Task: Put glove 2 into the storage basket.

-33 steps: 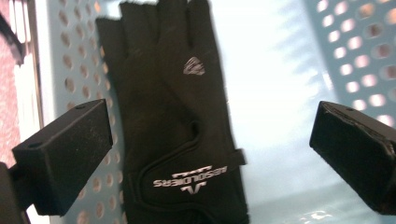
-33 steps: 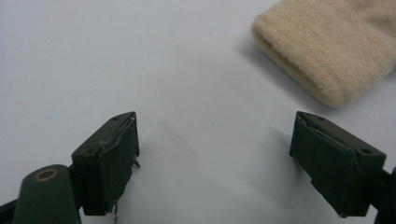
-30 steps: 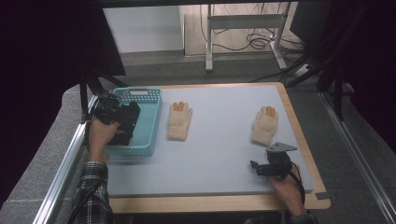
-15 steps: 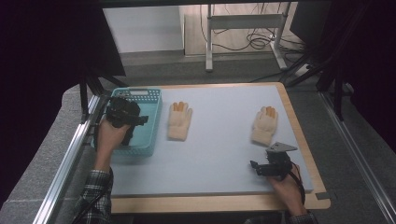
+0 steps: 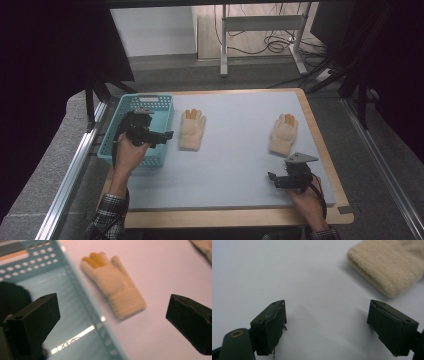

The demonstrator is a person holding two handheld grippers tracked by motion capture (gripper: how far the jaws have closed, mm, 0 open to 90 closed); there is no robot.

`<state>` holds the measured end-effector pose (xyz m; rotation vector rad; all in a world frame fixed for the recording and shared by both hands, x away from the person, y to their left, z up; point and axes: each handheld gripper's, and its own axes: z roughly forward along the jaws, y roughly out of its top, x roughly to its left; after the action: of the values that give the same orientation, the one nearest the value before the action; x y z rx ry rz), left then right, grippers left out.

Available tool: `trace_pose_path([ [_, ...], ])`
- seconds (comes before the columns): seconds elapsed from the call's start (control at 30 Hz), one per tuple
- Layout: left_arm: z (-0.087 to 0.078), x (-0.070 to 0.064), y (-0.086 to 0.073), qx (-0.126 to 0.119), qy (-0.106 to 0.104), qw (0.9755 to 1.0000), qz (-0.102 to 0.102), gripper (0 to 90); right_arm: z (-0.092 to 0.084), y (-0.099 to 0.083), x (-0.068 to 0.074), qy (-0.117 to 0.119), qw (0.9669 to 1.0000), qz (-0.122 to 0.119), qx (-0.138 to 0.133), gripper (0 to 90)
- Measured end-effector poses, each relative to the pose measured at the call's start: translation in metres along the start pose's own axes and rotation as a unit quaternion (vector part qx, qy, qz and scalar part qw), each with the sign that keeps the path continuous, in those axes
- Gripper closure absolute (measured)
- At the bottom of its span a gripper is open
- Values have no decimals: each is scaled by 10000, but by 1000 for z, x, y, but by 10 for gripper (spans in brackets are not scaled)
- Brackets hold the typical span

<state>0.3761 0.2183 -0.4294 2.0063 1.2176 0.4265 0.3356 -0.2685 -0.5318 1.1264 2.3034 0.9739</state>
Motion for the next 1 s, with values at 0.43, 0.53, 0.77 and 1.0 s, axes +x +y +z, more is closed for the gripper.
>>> trace_pose_path([
  [0.43, 9, -51, -15, -252, -511, 9976, 397, 17, 0, 0, 0, -2, 10000, 4, 3, 150],
  [0.53, 10, -62, -23, -335, -593, 9965, 487, 17, 0, 0, 0, 2, 10000, 7, 15, 150],
  [0.77, 15, -77, -43, -471, -774, 9946, 505, 15, 0, 1, 0, -5, 10000, 2, 43, 151],
  [1.0, 28, -95, -63, -455, -790, 9940, 612, 9, 0, 1, 0, 14, 10000, 34, 48, 156],
])
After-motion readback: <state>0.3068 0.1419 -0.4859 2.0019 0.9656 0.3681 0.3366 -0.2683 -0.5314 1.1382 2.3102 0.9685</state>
